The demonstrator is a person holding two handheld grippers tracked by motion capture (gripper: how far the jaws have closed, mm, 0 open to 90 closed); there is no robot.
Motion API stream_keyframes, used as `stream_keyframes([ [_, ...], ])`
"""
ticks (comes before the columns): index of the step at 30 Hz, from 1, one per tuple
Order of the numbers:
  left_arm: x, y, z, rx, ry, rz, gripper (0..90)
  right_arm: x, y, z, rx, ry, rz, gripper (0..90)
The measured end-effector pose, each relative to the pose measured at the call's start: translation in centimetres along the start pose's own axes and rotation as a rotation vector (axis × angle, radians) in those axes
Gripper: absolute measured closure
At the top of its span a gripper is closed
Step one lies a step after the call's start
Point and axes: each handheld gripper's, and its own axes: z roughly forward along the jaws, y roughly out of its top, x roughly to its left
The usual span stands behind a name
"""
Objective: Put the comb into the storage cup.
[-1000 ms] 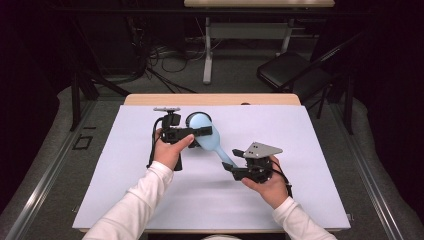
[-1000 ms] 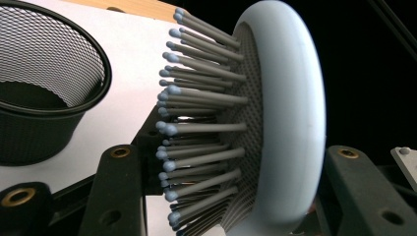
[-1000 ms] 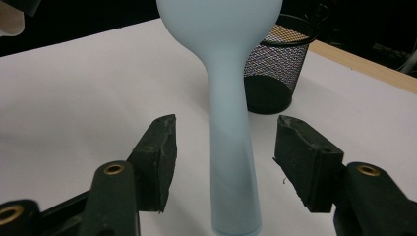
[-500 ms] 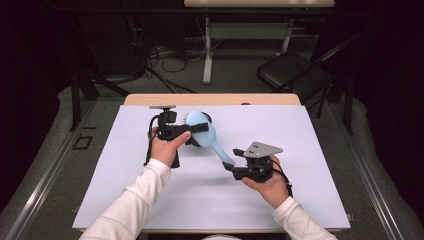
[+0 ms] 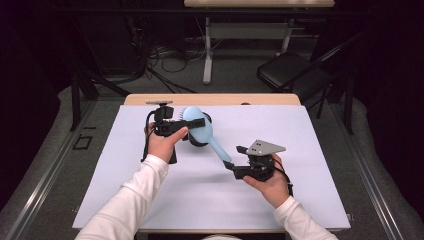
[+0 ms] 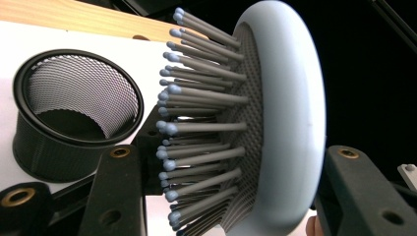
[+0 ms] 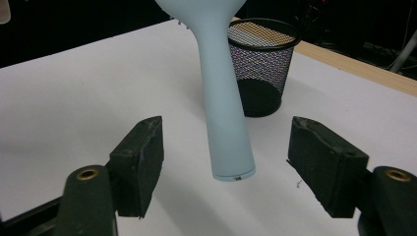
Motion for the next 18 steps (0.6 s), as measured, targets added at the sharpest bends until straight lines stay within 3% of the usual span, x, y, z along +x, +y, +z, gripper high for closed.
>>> stream_keyframes([
  [11, 0.2, 0.8, -0.5, -0.016, 0.025, -0.001, 48.2, 0.1, 0.2, 0.1, 0.019, -0.020, -0.006, 16.6],
  [18, 0.4, 1.2, -0.8, -0.021, 0.038, -0.002, 48.2, 0.1, 0.2, 0.1, 0.037, -0.008, 0.000, 14.4],
])
